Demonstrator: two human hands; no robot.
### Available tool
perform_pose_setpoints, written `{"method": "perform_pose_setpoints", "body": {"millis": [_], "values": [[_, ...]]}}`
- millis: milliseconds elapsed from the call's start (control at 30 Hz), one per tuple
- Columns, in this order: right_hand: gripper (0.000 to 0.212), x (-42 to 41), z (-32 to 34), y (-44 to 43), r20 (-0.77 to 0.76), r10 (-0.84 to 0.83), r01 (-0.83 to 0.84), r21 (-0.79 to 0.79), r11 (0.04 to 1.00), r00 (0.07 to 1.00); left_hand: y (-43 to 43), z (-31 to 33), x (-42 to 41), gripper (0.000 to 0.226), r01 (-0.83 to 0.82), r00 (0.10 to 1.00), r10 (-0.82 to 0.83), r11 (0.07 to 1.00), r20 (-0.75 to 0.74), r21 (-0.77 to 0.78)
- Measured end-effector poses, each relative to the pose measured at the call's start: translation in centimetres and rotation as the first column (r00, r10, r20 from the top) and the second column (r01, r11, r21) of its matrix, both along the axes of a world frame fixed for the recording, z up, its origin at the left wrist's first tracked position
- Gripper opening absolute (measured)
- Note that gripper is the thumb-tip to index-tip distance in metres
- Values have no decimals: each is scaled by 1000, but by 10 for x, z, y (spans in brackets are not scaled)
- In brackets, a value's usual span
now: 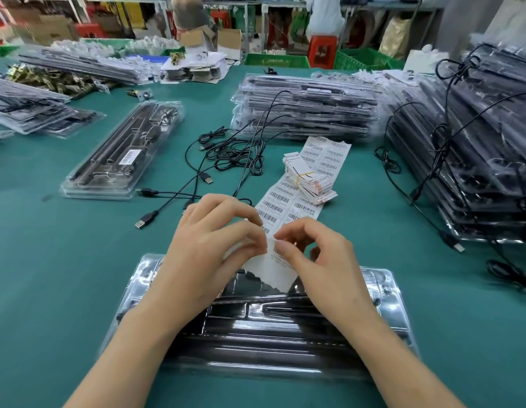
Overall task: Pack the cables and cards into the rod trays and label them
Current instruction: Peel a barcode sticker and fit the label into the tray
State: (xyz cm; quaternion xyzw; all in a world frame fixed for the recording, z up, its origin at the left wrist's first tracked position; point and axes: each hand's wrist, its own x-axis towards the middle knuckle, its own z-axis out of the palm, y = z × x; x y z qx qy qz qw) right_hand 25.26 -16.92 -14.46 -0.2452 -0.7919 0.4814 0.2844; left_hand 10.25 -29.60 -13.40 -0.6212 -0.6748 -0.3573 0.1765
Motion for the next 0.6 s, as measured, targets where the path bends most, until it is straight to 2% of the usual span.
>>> {"method": "perform_pose_setpoints", "body": {"millis": [100,200,267,400,433,533,600], "values": [[16,1,-1,3,-3,-144,144,91,985,990,-2,4,2,6,70,939,-100,992,329,102],[14,1,-4,10,-17,-218,219,25,975,976,-7,7,2,9,69,745,-215,967,632,247],[12,2,-4,14,-24,-254,254,-19,967,967,-8,8,1,9,50,660,-272,946,700,321],[13,7,4,14,-107,-295,280,-129,951,950,-4,6,7,8,40,660,-244,956,710,291],[14,9,7,12,-153,-310,289,-143,947,938,-3,5,10,7,51,634,-253,956,730,287],[10,22,18,8,-239,-305,315,5,949,922,1,3,19,9,86,425,-293,955,857,284],[9,29,22,5,-187,-202,218,64,974,961,3,2,22,12,95,315,-266,964,911,248]]}}
